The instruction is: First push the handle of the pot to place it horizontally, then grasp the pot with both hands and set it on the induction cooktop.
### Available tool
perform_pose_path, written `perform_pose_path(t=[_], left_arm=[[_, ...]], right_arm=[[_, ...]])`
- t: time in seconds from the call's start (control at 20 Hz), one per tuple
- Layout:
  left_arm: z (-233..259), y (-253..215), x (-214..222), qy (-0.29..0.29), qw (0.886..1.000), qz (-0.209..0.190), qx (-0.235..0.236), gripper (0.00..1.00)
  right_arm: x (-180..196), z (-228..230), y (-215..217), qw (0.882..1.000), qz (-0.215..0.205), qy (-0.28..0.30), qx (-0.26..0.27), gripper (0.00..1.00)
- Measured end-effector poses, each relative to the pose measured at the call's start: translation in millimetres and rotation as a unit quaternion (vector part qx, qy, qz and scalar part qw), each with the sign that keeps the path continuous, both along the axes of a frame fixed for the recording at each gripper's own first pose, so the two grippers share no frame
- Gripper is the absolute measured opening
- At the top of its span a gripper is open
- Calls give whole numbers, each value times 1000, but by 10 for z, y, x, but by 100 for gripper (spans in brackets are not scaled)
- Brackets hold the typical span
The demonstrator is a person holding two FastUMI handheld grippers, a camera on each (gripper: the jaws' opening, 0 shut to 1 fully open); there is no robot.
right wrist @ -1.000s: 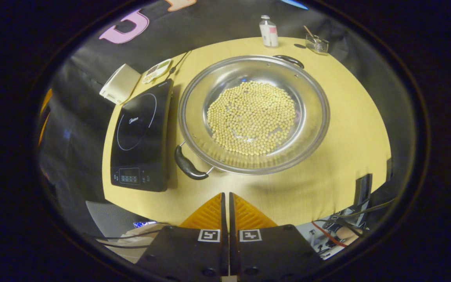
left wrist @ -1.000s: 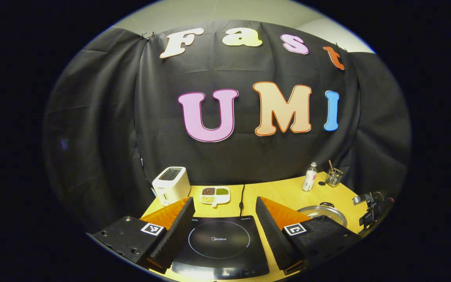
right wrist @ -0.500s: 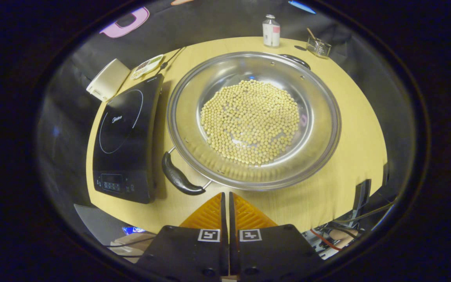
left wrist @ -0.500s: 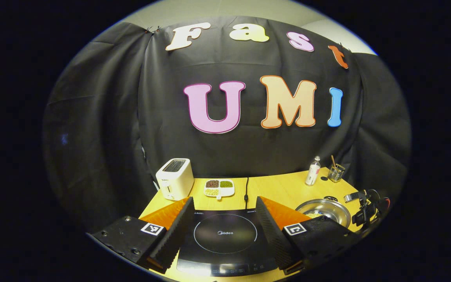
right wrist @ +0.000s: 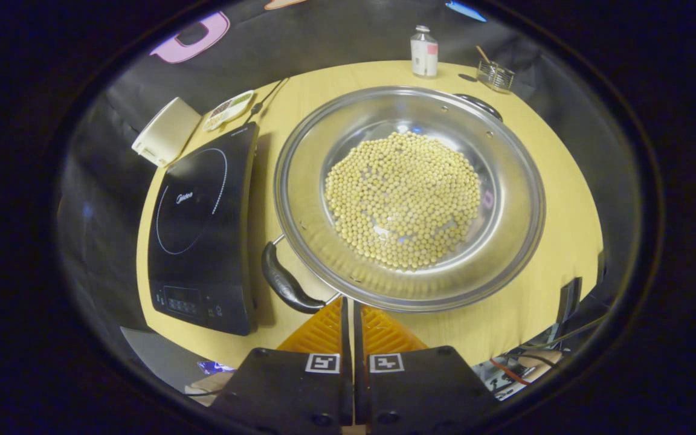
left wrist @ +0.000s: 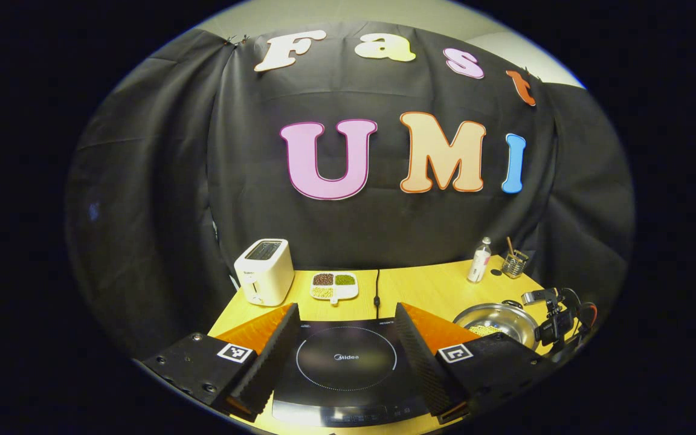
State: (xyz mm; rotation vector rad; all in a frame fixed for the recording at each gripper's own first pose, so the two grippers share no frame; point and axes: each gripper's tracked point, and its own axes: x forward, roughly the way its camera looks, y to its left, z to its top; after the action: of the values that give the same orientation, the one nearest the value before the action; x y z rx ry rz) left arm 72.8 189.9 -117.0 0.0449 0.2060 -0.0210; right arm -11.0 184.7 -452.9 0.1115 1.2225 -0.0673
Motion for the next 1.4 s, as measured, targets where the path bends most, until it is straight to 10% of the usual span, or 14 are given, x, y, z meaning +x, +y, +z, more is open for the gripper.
perform_pose_path(t=[1.4], left_arm=[[-316,260,6,42,998,34,-22,96]], right_arm=[[871,-88,709,986,-145,-43,78,2]])
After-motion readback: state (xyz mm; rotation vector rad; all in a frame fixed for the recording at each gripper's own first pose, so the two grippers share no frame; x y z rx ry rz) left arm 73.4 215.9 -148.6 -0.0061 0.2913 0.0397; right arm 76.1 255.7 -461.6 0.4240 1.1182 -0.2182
